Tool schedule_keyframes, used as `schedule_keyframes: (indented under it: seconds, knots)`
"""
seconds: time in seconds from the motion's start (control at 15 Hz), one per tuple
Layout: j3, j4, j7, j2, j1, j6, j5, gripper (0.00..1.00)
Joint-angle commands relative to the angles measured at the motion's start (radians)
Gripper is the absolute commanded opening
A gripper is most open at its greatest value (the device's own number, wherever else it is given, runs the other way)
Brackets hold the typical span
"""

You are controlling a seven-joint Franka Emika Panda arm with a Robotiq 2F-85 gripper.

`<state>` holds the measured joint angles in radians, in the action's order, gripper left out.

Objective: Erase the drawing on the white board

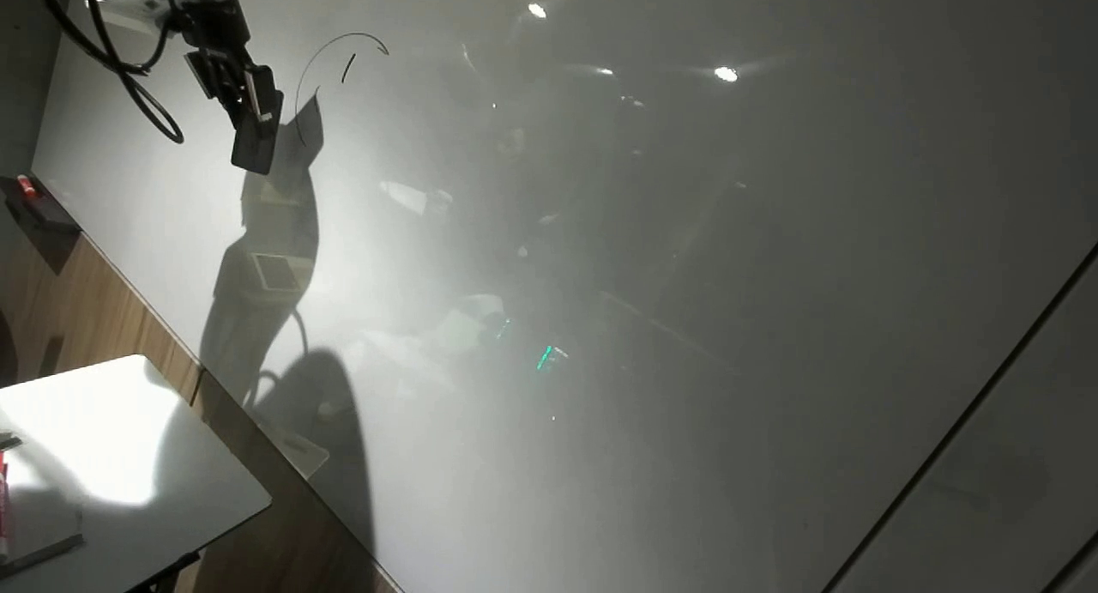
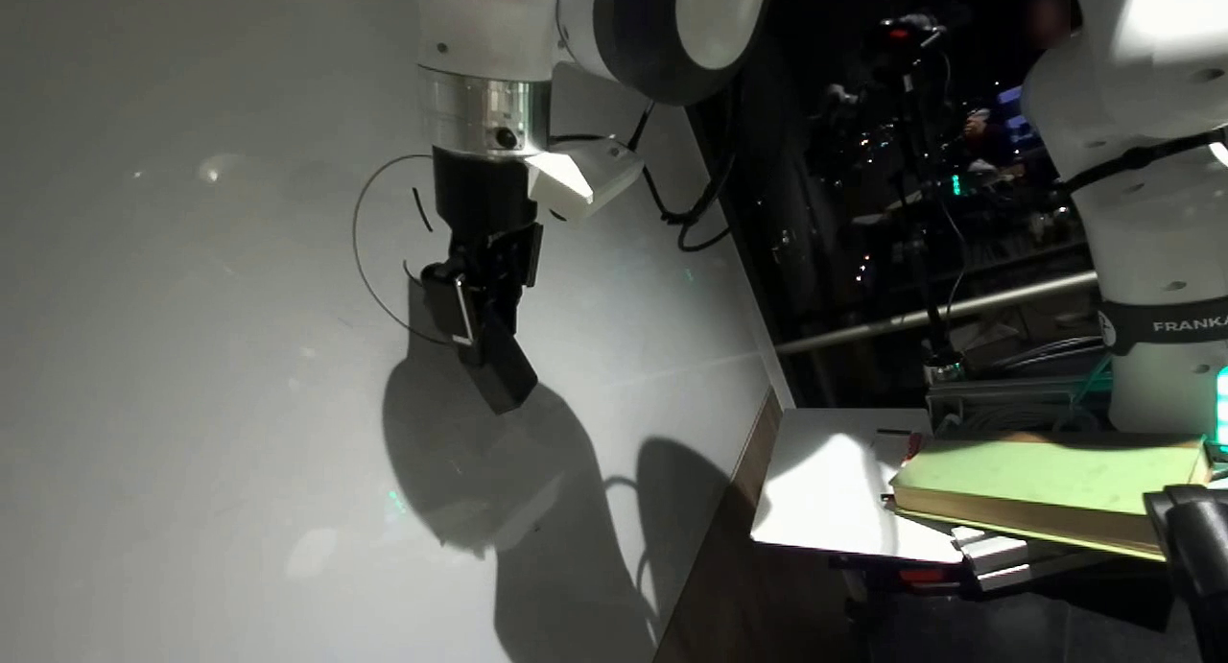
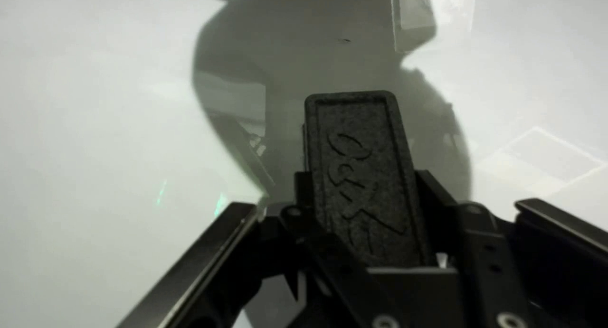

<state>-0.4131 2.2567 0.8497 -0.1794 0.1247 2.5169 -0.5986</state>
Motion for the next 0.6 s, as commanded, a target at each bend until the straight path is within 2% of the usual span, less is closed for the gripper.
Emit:
schedule_keyframes:
  seconds: [0.0,0.33,0.53]
  knots:
    - [-0.011,-0.118,0.037,0.071,0.023,-0.039,-0.067,0.30]
    - [0.009,-0.259,0.035,0.141,0.057,-0.077,-0.141,0.30]
    - [0.029,-0.294,0.030,0.164,0.074,-0.103,-0.159,0.30]
